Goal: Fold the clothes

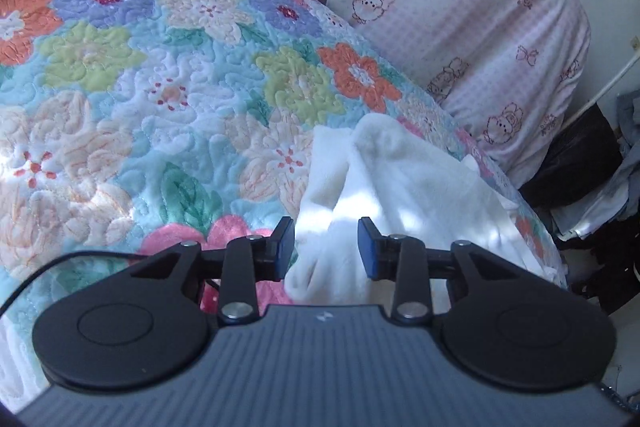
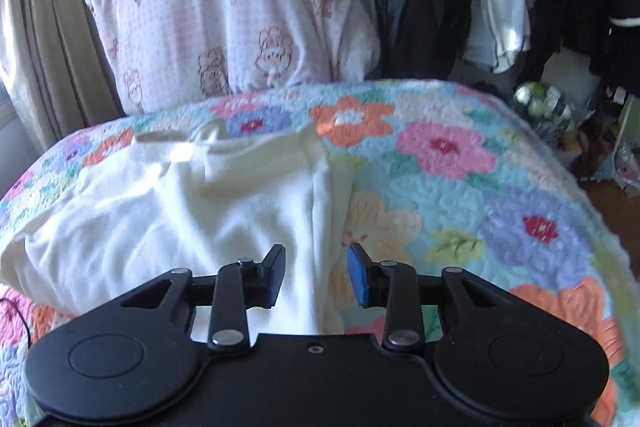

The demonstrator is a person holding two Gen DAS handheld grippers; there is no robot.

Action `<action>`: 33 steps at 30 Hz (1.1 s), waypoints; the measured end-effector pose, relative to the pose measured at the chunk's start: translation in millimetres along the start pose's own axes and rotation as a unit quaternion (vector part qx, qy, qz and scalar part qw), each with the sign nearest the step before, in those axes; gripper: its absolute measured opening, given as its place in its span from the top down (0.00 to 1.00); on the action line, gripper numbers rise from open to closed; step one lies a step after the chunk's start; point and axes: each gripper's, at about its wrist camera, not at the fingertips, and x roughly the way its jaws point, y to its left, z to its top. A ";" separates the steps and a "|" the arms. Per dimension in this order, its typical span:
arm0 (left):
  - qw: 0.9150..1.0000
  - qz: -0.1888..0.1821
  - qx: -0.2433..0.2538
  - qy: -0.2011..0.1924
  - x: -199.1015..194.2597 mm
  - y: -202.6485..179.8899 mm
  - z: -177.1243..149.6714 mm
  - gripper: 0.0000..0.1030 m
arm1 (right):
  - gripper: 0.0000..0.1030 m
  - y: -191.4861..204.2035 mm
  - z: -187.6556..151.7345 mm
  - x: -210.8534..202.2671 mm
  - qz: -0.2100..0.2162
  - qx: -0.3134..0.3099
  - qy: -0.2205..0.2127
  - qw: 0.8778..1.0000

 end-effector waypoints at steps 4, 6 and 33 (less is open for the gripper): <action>0.997 -0.031 0.065 0.025 20.2 -41.9 15.0 0.56 | 0.48 10.8 34.9 36.1 0.040 -0.047 0.018 0.998; 0.990 -0.056 0.097 0.080 60.2 -74.1 8.3 0.56 | 0.48 19.1 47.8 79.2 0.055 -0.074 0.050 0.994; 0.963 -0.007 0.205 0.177 223.0 -76.7 46.1 0.69 | 0.90 -27.9 73.3 230.1 0.029 -0.038 -0.007 0.999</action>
